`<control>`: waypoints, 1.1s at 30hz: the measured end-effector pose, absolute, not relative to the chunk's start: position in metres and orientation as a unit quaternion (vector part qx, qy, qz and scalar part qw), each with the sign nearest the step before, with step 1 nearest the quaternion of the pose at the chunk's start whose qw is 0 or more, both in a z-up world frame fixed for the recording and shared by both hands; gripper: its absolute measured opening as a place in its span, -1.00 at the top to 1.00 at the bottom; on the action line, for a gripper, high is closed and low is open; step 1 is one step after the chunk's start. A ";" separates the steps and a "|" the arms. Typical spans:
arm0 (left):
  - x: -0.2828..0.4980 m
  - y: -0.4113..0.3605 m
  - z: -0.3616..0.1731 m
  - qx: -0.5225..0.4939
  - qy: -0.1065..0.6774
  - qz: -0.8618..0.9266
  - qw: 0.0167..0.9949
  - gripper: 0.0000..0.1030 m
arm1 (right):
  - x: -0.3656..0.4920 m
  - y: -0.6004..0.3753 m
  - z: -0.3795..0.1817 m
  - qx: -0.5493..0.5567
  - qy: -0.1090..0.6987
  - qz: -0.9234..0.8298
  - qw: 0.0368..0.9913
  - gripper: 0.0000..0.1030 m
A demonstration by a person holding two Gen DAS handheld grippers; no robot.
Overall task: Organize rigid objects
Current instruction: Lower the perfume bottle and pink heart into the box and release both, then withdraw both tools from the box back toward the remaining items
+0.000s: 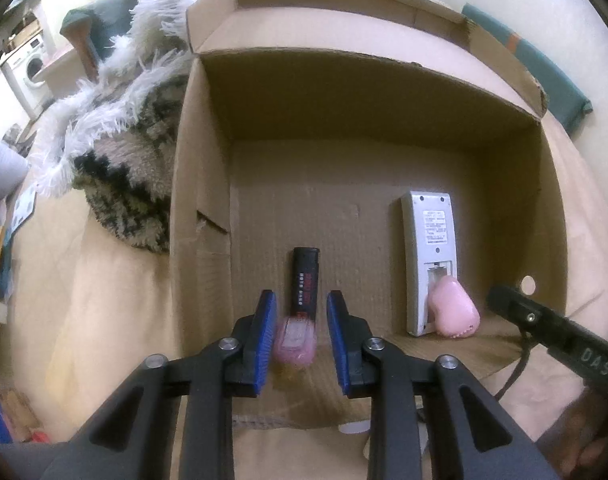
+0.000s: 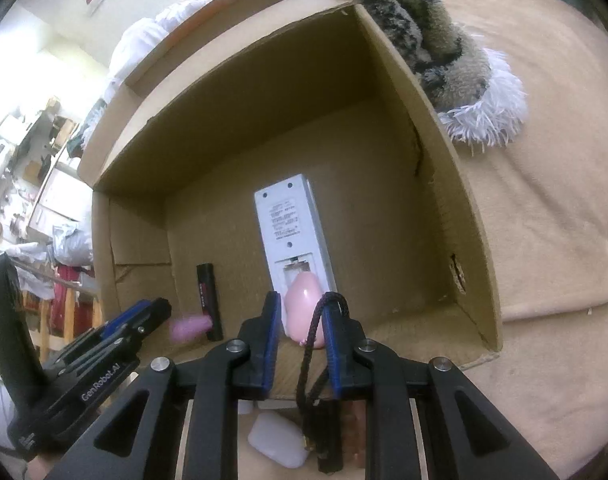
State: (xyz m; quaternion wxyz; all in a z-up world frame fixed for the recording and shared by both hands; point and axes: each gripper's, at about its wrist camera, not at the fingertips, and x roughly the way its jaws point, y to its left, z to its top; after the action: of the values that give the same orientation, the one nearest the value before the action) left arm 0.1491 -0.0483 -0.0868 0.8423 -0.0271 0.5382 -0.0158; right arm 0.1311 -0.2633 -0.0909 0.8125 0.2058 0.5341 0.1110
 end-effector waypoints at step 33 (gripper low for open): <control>0.077 -0.007 -0.035 -0.086 0.499 -0.014 0.862 -0.25 | 0.036 -0.289 -0.071 0.235 0.530 0.092 0.809 0.19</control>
State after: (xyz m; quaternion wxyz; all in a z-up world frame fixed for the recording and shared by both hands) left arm 0.0767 -0.0070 -0.0350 0.8621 -0.0861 0.4992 -0.0141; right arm 0.0364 -0.2894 -0.0713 0.8091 0.2355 0.5305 0.0923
